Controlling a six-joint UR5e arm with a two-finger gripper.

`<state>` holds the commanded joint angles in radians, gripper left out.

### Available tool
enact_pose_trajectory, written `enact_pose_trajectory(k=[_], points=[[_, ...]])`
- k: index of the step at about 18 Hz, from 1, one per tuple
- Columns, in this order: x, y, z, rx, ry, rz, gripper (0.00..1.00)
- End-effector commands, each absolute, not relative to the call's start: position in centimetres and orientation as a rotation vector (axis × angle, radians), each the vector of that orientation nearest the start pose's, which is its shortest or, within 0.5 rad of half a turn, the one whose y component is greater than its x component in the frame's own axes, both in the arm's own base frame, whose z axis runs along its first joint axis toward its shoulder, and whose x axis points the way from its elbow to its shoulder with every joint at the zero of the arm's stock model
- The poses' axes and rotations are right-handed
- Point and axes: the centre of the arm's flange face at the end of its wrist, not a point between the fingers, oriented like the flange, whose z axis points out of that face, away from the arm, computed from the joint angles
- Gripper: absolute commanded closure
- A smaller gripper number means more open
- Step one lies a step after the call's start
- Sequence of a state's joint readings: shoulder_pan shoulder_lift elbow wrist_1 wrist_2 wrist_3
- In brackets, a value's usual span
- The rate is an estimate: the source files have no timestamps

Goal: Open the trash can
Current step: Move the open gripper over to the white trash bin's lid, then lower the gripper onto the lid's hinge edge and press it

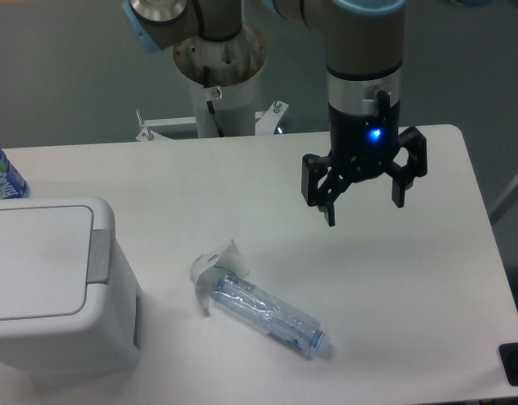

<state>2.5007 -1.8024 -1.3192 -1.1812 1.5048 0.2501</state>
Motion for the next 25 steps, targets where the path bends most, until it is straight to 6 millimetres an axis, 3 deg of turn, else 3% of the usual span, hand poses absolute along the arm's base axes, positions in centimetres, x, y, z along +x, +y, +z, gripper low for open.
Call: enact_pose_trajectory(k=[3,5,9,14,16,20,25], points=[[-38.2,50.9,51.9,-2.628,-0.875,0.18,0.0],[-36.6,51.6,50.8,-2.628,-0.914,0.136,0.0],[-33.1,54.3,50.9,-2.575,-0.999,0.056,0.0],[-28.7,56.8,52.1,-2.527,-0.965,-0.1,0.0],[-26.8,57.7,51.7,-2.547,-0.929,-0.129,0.0],[-24.5,59.0,51.5,-2.569,-0.875,-0.146,0.0],[-23.2,59.8,50.6,-2.592,-0.852,-0.16,0.0]])
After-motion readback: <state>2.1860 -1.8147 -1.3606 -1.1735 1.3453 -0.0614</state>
